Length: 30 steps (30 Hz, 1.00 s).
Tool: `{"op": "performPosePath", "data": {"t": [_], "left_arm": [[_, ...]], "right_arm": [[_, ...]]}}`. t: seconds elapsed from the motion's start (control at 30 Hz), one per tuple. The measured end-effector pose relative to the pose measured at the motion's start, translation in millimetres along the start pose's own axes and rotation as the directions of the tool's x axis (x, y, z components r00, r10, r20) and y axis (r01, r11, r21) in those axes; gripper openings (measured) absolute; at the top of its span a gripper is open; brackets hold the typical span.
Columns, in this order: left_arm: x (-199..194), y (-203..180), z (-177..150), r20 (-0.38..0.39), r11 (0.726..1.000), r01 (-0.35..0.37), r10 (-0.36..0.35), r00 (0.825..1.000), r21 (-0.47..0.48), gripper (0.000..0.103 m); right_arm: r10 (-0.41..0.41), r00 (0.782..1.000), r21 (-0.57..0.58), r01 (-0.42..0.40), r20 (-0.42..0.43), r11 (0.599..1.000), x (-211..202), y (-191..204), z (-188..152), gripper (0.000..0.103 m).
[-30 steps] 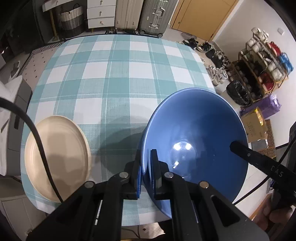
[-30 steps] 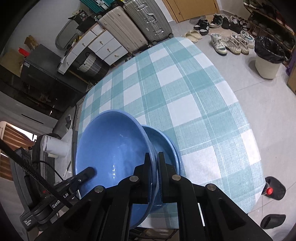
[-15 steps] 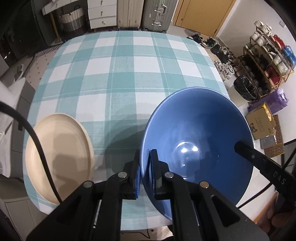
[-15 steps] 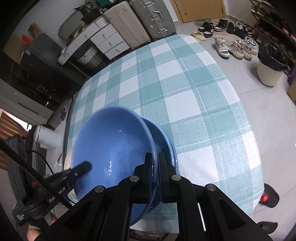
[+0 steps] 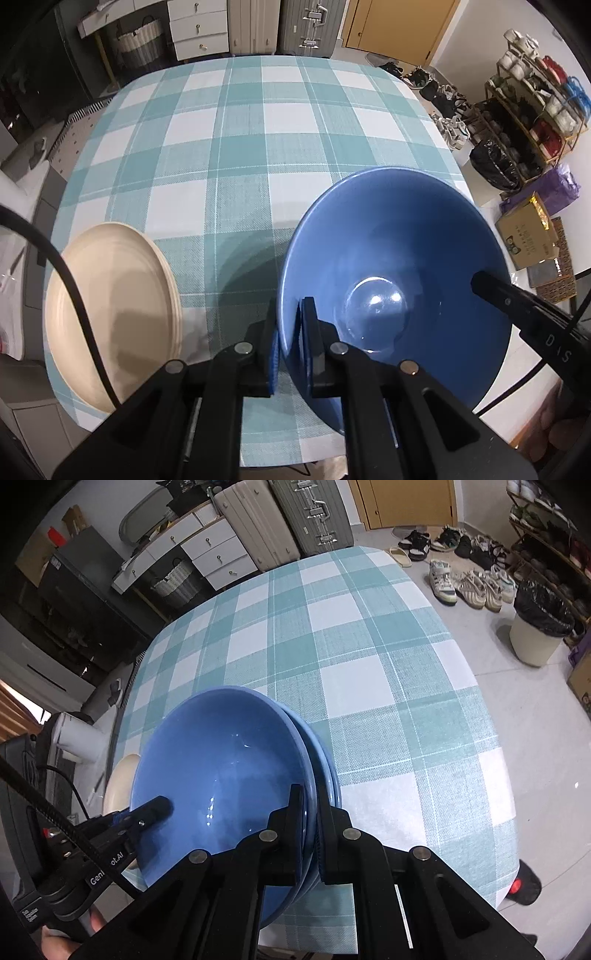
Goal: Organize plates and bowls
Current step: 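Carry the held bowl with both grippers over the two stacked bowls, then lower the bowl onto the bowl stack and open both grippers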
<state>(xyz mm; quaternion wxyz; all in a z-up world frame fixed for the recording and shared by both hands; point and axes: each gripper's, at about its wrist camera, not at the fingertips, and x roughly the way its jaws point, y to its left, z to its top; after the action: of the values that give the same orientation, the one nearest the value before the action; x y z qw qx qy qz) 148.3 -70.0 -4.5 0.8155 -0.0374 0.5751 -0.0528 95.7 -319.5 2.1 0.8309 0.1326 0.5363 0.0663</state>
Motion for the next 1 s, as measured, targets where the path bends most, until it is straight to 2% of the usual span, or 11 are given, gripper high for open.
{"op": "performPosePath", "data": {"t": [0.13,0.3,0.5,0.57,0.7,0.87,1.0], "left_arm": [[1.2,1.4,-0.1,0.007,1.000,0.004,-0.004,1.000,-0.004,0.006],[3.4,-1.4,-2.4,0.021,1.000,-0.025,0.025,0.999,0.018,0.008],[6.0,1.2,-3.2,0.032,1.000,-0.017,0.017,0.999,0.014,0.009],[6.6,-0.4,-3.3,0.032,0.999,-0.026,0.025,0.999,0.025,0.009],[7.4,-0.5,-3.2,0.032,0.999,-0.030,0.029,0.999,0.026,0.011],[8.4,-1.2,-3.2,0.017,0.999,-0.025,0.024,1.000,0.029,0.012],[10.9,-1.7,-5.5,0.011,0.999,-0.018,0.018,1.000,0.028,0.012]], "right_arm": [[0.000,1.000,-0.007,0.000,0.005,1.000,1.3,0.0,0.6,0.006],[-0.059,0.997,-0.093,0.063,0.043,0.994,1.4,12.6,-3.8,0.006],[-0.095,0.993,-0.162,0.105,0.069,0.981,1.8,20.9,-7.7,0.007],[-0.135,0.987,-0.212,0.150,0.084,0.966,2.2,28.5,-10.4,0.007],[-0.168,0.979,-0.275,0.194,0.114,0.942,1.1,40.6,-14.3,0.016],[-0.243,0.958,-0.368,0.284,0.154,0.885,1.6,55.5,-20.0,0.024],[-0.242,0.957,-0.374,0.286,0.160,0.882,0.8,54.1,-22.7,0.026]]}}
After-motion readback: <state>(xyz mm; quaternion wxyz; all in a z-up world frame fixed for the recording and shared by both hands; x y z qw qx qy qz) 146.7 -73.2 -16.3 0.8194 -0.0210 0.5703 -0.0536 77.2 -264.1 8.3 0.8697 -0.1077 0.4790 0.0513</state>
